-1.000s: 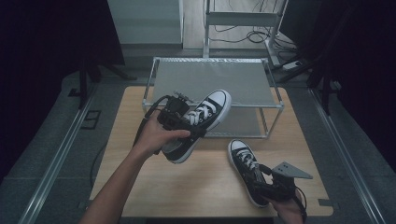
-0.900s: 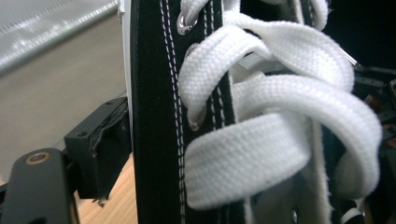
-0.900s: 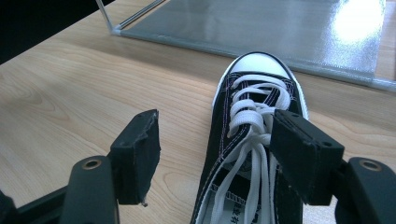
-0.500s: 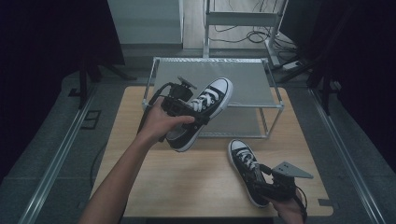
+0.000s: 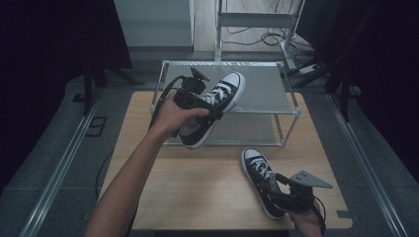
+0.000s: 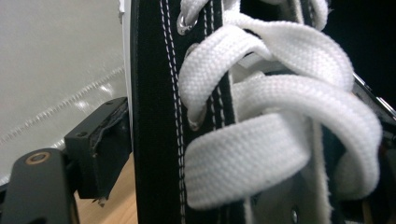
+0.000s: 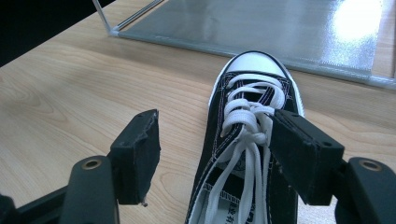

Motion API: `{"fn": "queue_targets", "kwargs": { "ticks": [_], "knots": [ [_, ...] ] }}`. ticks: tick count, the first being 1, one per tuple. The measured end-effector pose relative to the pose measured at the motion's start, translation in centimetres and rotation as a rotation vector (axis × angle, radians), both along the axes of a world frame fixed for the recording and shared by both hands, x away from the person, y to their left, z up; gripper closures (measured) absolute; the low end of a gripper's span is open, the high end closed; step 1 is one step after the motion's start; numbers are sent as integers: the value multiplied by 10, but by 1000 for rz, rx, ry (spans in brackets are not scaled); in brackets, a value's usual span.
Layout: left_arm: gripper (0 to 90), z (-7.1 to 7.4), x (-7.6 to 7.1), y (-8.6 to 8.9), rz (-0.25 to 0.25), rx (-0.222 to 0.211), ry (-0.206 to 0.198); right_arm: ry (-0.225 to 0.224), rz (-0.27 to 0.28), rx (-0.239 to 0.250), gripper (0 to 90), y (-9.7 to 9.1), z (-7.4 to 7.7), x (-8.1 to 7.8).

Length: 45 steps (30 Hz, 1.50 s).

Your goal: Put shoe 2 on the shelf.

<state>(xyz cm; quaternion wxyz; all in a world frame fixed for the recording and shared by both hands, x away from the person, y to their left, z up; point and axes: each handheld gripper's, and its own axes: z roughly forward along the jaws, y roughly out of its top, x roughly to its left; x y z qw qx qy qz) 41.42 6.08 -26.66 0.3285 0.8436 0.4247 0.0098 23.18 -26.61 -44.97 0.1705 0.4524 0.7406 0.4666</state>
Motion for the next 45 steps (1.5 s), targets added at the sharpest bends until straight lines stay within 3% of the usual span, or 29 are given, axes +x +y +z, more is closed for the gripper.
{"fn": "queue_targets", "kwargs": {
  "ticks": [7, 16, 20, 28, 33, 38, 45],
  "knots": [
    [162, 8, 25, -8, 32, -5, 19, -5, -7, 5, 335, -2, 0, 1],
    [162, 15, 64, -22, 98, 20, 46, -20, -11, 32, 335, -5, 4, -1],
    [162, 17, 80, -30, 163, 18, 59, -18, -10, 42, 336, -6, 5, -1],
    [162, 18, 110, -43, 270, 83, 86, -16, -10, 46, 335, -8, 6, -1],
    [162, 17, 129, -48, 353, 94, 108, -17, -11, 50, 335, -8, 6, -1],
    [162, 13, 142, -51, 428, 90, 115, -20, -13, 62, 335, -10, 8, -2],
    [161, 6, 153, -62, 477, 91, 135, -18, -11, 68, 335, -11, 8, -2]
  ]
}}
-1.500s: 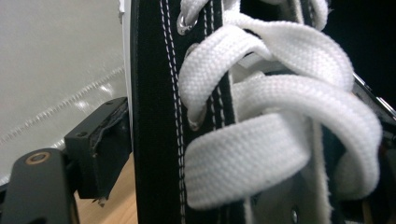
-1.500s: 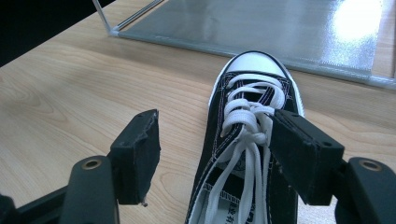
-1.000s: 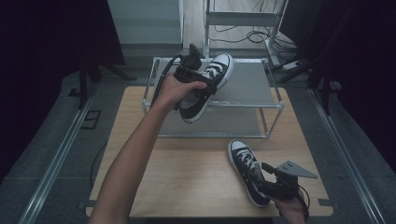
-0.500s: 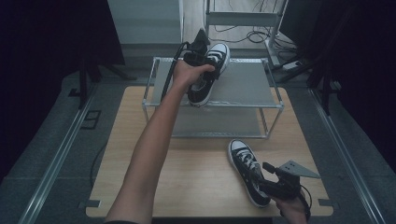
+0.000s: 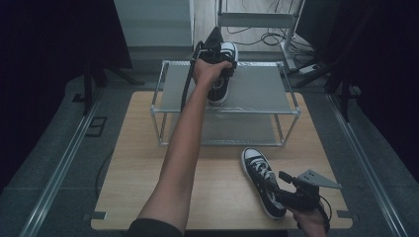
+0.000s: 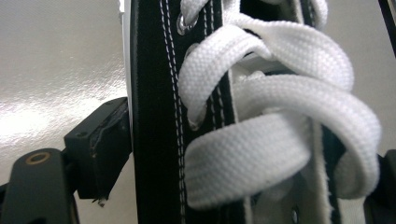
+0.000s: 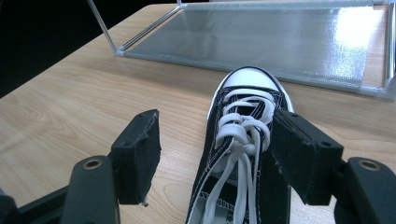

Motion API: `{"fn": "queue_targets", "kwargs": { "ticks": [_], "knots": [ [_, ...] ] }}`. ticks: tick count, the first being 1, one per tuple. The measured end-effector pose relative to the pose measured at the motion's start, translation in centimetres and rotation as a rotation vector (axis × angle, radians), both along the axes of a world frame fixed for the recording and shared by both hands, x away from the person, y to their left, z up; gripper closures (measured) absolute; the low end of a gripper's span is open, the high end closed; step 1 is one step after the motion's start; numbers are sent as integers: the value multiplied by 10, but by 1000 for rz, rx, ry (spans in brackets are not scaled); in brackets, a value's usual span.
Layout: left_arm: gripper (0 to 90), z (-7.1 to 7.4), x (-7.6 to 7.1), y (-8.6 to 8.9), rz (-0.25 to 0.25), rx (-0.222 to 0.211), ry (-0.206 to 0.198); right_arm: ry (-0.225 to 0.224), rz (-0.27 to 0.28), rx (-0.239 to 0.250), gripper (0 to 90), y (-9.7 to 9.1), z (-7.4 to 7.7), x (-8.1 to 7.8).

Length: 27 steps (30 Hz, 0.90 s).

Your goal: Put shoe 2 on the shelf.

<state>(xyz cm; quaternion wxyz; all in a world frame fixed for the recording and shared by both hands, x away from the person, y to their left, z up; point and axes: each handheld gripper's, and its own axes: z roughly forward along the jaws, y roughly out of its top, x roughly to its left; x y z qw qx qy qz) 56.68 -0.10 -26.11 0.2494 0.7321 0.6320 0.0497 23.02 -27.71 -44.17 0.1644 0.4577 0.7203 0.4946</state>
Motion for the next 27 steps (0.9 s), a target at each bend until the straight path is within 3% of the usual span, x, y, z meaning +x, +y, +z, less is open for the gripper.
{"fn": "queue_targets", "kwargs": {
  "ticks": [18, 27],
  "knots": [
    [156, -13, 8, 8, 147, 19, 26, 9, -5, -3, 334, -1, -2, 2],
    [153, -17, 9, 17, 182, 24, 45, 10, -1, -11, 334, 1, -3, 2]
  ]
}}
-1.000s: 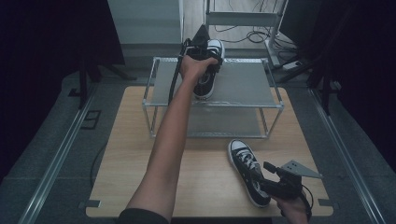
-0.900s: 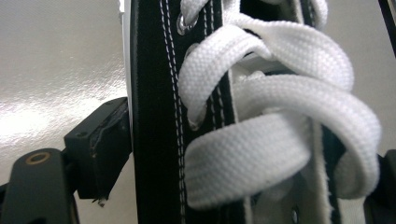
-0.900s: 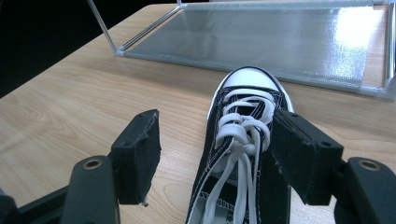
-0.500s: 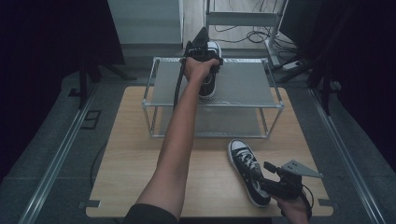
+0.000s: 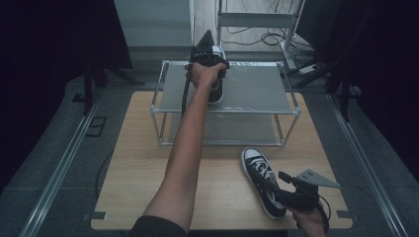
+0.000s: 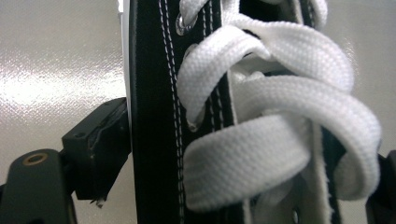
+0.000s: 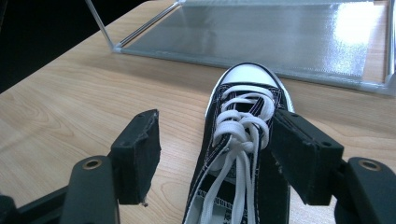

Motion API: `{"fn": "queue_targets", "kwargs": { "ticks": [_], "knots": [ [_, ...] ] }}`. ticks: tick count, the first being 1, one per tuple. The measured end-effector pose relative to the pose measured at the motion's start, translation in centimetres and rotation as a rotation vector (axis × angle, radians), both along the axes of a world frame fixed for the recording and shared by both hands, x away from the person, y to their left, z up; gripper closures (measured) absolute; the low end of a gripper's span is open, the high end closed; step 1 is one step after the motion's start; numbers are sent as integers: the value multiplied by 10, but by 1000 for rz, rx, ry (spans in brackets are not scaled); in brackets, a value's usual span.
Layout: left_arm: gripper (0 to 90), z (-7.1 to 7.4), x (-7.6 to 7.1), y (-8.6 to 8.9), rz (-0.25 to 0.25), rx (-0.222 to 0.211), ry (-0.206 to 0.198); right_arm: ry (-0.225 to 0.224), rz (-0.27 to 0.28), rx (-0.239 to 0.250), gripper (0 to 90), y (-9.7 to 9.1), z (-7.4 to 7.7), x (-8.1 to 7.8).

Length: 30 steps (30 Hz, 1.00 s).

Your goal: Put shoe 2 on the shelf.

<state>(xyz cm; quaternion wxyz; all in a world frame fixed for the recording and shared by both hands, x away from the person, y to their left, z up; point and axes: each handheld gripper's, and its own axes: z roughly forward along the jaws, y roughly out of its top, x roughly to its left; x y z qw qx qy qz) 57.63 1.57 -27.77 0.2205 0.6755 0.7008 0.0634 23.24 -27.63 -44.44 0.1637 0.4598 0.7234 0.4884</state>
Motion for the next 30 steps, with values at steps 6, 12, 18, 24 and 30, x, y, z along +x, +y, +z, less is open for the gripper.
{"fn": "queue_targets", "kwargs": {
  "ticks": [6, 12, 18, 24, 30],
  "knots": [
    [151, -1, 2, -1, 7, 7, 9, 1, -3, 2, 333, -1, 0, 0],
    [150, -3, 3, -1, 13, 15, 21, 1, -3, 2, 333, 0, 0, 0],
    [147, -3, 5, -4, 4, 30, 28, 1, 0, -1, 332, 0, -1, 1],
    [147, -13, 9, -2, 19, 16, 46, 2, 2, -2, 332, 2, -1, 1],
    [143, -12, 10, -3, 15, 10, 42, 13, 8, -5, 332, 2, -4, 3]
  ]
}}
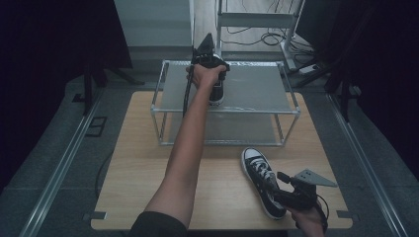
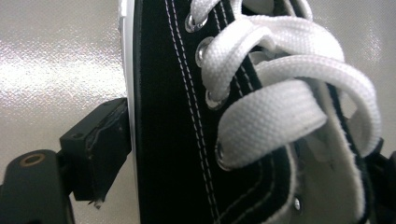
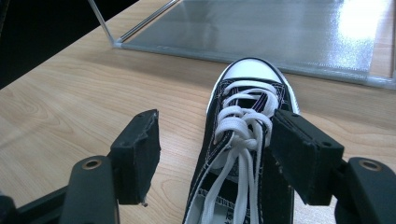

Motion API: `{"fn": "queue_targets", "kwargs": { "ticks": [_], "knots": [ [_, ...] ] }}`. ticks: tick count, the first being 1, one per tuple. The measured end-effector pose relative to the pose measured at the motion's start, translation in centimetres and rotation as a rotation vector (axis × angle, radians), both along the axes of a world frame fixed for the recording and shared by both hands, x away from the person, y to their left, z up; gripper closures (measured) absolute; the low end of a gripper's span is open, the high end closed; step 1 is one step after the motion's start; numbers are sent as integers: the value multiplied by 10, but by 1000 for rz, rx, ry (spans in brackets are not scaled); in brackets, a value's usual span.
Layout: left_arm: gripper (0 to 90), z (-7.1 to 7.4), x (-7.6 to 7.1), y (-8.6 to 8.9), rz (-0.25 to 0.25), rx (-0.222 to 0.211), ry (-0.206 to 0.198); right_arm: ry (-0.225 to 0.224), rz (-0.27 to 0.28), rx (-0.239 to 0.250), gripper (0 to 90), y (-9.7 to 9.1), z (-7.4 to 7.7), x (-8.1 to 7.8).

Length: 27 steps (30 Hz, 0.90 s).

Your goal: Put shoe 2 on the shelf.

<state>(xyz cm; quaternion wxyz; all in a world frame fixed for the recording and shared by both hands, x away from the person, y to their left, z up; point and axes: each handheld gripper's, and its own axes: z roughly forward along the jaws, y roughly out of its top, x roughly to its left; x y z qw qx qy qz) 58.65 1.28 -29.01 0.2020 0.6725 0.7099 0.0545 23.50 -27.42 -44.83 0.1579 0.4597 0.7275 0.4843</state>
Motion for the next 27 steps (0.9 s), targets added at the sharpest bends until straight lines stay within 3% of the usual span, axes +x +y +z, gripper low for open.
{"fn": "queue_targets", "kwargs": {
  "ticks": [2, 4, 12, 20, 27],
  "knots": [
    [139, 0, 0, 0, -3, -1, 0, -2, -1, 3, 333, 0, 0, 0],
    [132, 4, -2, 1, -4, -8, -40, -2, -3, 3, 332, 0, 0, 0],
    [111, 13, -11, 2, -44, -34, -92, 0, 6, -1, 332, 2, 1, -1],
    [133, 29, -35, 12, -126, -77, -208, -9, 6, -2, 334, 3, 3, -3],
    [158, 31, -59, 29, -233, -135, -254, -15, -1, -5, 344, 3, 4, -4]
  ]
}}
